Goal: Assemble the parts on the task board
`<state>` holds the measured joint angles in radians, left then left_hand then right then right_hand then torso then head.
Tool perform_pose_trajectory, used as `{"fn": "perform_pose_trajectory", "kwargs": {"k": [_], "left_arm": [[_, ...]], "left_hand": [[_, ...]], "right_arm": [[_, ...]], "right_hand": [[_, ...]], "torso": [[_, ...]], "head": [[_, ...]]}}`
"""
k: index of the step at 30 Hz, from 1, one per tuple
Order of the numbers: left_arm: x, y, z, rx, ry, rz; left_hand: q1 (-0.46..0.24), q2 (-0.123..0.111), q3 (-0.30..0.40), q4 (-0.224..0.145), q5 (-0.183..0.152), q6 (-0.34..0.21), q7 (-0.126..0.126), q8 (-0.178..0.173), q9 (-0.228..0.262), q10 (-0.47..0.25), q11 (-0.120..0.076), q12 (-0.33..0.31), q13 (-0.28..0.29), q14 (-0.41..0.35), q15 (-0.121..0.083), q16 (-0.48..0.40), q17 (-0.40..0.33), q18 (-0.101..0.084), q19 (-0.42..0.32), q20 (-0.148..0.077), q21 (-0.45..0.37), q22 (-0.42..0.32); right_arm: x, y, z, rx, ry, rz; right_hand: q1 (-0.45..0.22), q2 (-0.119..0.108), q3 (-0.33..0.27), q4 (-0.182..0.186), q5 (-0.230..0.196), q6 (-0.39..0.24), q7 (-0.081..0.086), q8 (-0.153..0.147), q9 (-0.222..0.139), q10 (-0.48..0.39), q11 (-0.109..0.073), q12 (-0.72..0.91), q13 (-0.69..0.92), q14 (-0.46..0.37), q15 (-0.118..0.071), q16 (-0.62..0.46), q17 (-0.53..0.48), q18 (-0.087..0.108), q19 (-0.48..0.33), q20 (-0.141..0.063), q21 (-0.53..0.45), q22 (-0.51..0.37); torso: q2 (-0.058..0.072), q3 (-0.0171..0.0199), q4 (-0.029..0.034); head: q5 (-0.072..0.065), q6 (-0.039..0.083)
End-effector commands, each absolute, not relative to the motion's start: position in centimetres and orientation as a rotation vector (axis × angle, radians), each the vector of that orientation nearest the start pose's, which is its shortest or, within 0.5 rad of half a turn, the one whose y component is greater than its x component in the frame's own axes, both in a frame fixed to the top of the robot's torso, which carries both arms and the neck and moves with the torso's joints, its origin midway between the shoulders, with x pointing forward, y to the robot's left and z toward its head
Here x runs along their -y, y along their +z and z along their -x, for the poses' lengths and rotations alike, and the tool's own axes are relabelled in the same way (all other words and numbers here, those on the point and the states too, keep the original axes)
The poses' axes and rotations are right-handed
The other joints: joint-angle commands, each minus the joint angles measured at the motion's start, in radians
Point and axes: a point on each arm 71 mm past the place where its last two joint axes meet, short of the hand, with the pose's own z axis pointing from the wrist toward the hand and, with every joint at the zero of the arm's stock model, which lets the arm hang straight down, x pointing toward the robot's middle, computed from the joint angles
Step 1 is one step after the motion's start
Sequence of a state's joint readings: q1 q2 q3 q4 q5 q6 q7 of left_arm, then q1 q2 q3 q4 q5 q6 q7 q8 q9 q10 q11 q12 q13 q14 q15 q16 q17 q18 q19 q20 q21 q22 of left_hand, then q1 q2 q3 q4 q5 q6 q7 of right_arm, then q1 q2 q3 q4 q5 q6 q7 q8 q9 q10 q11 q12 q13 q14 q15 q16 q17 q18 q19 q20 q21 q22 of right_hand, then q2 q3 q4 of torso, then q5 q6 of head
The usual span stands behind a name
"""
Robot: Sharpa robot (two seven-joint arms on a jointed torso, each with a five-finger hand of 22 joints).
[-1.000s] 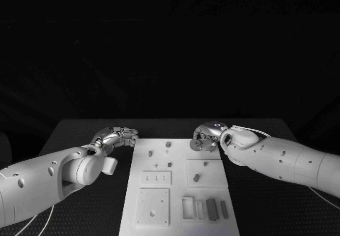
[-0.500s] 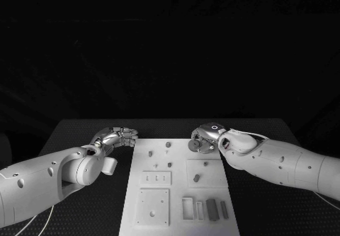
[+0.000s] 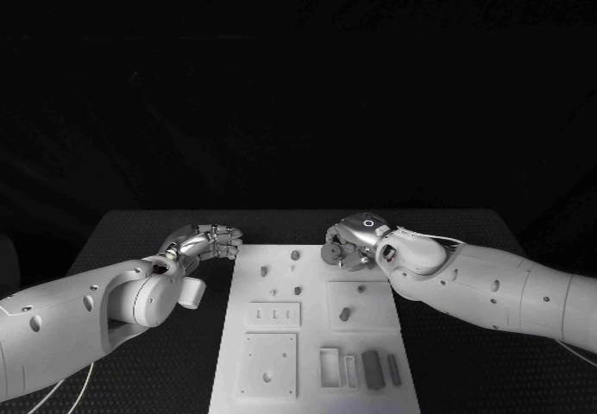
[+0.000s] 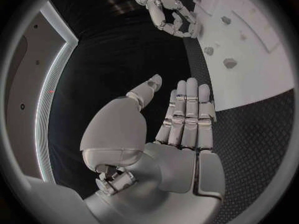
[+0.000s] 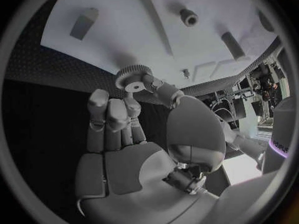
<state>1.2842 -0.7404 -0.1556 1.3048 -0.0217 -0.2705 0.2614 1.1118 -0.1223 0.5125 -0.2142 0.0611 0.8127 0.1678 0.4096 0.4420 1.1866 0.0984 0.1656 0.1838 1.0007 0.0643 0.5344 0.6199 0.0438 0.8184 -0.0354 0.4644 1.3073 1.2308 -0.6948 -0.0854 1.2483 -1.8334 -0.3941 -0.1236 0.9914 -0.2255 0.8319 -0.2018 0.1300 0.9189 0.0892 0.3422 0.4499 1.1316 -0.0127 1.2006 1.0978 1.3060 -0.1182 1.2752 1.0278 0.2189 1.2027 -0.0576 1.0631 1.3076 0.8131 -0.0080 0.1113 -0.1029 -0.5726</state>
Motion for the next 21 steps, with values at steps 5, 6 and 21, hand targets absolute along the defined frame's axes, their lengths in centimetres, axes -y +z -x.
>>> {"fn": "perform_pose_trajectory", "kwargs": {"k": [5, 6, 21], "left_arm": [[-22.2, -19.6, -52.8, -1.558, -1.359, 1.114], [-22.2, -19.6, -52.8, -1.559, -1.359, 1.114], [-22.0, -19.6, -52.9, -1.56, -1.363, 1.112]], "left_hand": [[-0.009, -0.002, 0.006, 0.002, -0.002, -0.007, 0.003, -0.005, 0.002, 0.001, 0.006, -0.005, 0.002, 0.002, 0.003, 0.005, -0.001, 0.012, -0.002, 0.002, 0.004, 0.02], [-0.009, -0.002, 0.006, 0.002, -0.002, -0.007, 0.003, -0.005, 0.002, 0.001, 0.006, -0.005, 0.002, 0.002, 0.003, 0.005, -0.001, 0.012, -0.002, 0.002, 0.004, 0.02], [-0.01, -0.002, 0.006, 0.001, -0.002, -0.007, 0.004, -0.005, 0.003, 0.001, 0.007, -0.005, 0.002, 0.002, 0.003, 0.005, -0.002, 0.012, -0.003, 0.002, 0.004, 0.02]], "right_arm": [[17.6, -18.4, -52.0, -1.392, 0.362, 0.518], [17.1, -18.4, -51.9, -1.386, 0.372, 0.526], [12.2, -19.5, -51.6, -1.372, 0.423, 0.578]], "right_hand": [[0.003, -0.015, 0.008, 0.003, -0.01, 0.123, 0.003, 0.001, -0.002, 0.002, -0.005, 0.006, -0.003, 0.002, -0.005, -0.008, 0.002, 0.043, 0.008, -0.007, 0.008, 0.013], [0.003, -0.016, 0.009, 0.003, -0.01, 0.124, 0.003, 0.0, -0.002, 0.003, -0.005, 0.005, -0.003, 0.002, -0.005, -0.008, 0.002, 0.043, 0.008, -0.007, 0.008, 0.013], [0.004, -0.023, 0.014, 0.008, -0.017, 0.123, 0.003, -0.001, -0.003, 0.003, -0.005, 0.005, -0.006, 0.003, -0.005, -0.01, 0.002, 0.043, 0.011, -0.008, 0.011, 0.014]], "torso": [[0.0, 0.0, 0.0003], [0.0, 0.0002, 0.0003], [0.001, -0.0017, 0.0038]], "head": [[0.004, 0.001], [0.004, 0.001], [0.006, -0.001]]}}
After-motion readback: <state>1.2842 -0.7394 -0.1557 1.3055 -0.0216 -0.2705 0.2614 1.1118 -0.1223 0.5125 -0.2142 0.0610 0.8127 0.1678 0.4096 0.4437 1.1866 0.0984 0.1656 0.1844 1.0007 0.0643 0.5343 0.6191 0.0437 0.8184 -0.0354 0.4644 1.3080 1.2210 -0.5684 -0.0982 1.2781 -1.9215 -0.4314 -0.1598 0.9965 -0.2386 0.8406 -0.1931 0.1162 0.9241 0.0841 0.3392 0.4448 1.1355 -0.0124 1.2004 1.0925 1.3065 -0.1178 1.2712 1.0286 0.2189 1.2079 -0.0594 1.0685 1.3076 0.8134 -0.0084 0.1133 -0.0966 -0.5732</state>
